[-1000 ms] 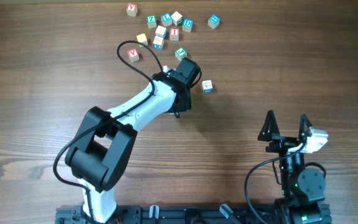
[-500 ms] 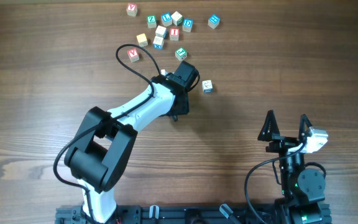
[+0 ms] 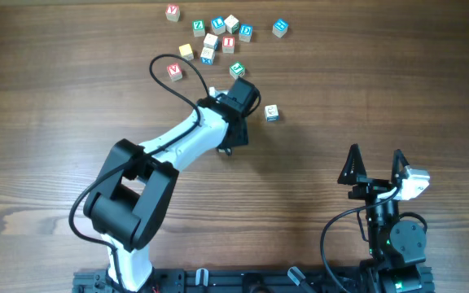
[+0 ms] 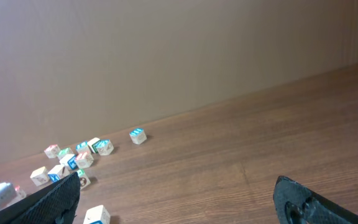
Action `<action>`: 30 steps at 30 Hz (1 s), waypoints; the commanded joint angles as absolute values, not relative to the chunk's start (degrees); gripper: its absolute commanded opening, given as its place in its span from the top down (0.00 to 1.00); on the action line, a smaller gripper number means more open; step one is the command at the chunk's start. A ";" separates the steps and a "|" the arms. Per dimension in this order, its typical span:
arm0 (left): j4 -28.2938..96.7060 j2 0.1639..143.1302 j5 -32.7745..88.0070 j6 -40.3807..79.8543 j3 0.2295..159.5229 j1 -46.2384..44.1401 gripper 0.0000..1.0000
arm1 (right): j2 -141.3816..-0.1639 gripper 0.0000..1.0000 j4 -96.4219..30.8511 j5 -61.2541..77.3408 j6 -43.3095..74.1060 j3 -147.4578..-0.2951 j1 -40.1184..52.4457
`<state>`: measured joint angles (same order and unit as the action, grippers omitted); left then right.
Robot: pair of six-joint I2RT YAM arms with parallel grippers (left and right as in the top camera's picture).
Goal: Form a tower
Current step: 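Carry the block to open table and set it down, open left gripper, then move the left gripper to the red '9' block and grasp it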
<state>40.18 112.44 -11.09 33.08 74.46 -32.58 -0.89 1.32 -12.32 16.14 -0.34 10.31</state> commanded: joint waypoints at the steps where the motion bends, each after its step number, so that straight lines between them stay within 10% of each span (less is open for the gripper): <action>1: 42.94 112.60 -13.32 30.24 86.52 -28.80 0.29 | -0.60 0.00 1.58 -13.10 15.18 -0.30 10.07; 30: 31.88 127.74 -5.80 35.20 93.21 -38.52 0.60 | -0.60 0.00 1.58 -13.10 15.18 -0.30 10.07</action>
<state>30.11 126.23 -6.09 34.87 93.08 -38.17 -0.91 1.32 -12.32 16.14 -0.34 10.31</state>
